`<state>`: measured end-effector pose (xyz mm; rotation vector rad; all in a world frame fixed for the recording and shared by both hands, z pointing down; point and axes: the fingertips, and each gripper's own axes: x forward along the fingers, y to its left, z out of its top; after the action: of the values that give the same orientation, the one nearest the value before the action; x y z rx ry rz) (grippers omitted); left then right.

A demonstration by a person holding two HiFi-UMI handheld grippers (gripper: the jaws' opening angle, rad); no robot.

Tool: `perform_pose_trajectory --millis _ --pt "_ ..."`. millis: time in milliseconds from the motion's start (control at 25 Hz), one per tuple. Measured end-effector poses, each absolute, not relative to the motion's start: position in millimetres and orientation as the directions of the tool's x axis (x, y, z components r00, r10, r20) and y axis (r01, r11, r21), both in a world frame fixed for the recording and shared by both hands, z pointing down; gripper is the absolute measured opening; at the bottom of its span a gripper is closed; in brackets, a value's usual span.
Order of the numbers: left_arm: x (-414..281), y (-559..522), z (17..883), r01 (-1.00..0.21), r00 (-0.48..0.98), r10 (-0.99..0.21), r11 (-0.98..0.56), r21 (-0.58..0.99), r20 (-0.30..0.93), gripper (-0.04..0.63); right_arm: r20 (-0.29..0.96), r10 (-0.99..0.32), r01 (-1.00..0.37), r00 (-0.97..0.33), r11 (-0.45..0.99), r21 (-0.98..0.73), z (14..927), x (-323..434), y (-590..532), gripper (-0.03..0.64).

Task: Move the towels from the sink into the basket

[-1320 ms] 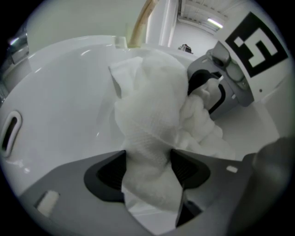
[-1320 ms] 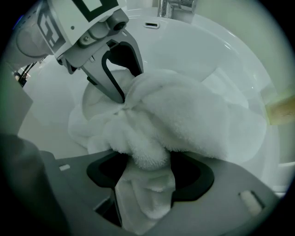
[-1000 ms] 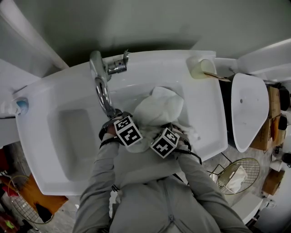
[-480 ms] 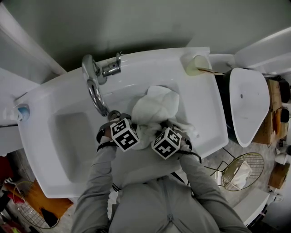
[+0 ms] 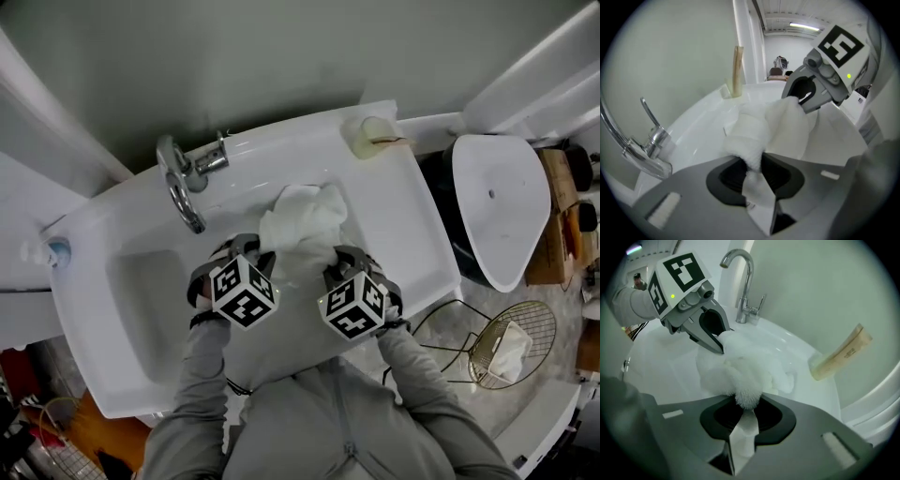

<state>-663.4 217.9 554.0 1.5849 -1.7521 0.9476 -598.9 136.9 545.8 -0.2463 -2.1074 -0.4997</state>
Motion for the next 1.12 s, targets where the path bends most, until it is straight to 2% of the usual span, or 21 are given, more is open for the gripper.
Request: perform_pose_trajectory --millis 360,640,1120 --pt "-638 189 478 -0.956 -0.234 -0.646 0.018 -0.291 0.726 0.153 0.68 -0.105 0.191 -0.726 0.919 0.345 477 -567 110 0.066" --pt "-581 153 419 -0.905 -0.275 -0.717 -0.031 -0.424 0.64 0.153 0.543 -0.209 0.032 -0.813 0.916 0.401 424 -505 80 0.066" --pt "-420 85 362 -0.841 -0.193 -0.825 -0.14 -0.522 0.531 0.153 0.393 -0.427 -0.232 -0.814 0.86 0.454 369 -332 27 0.066"
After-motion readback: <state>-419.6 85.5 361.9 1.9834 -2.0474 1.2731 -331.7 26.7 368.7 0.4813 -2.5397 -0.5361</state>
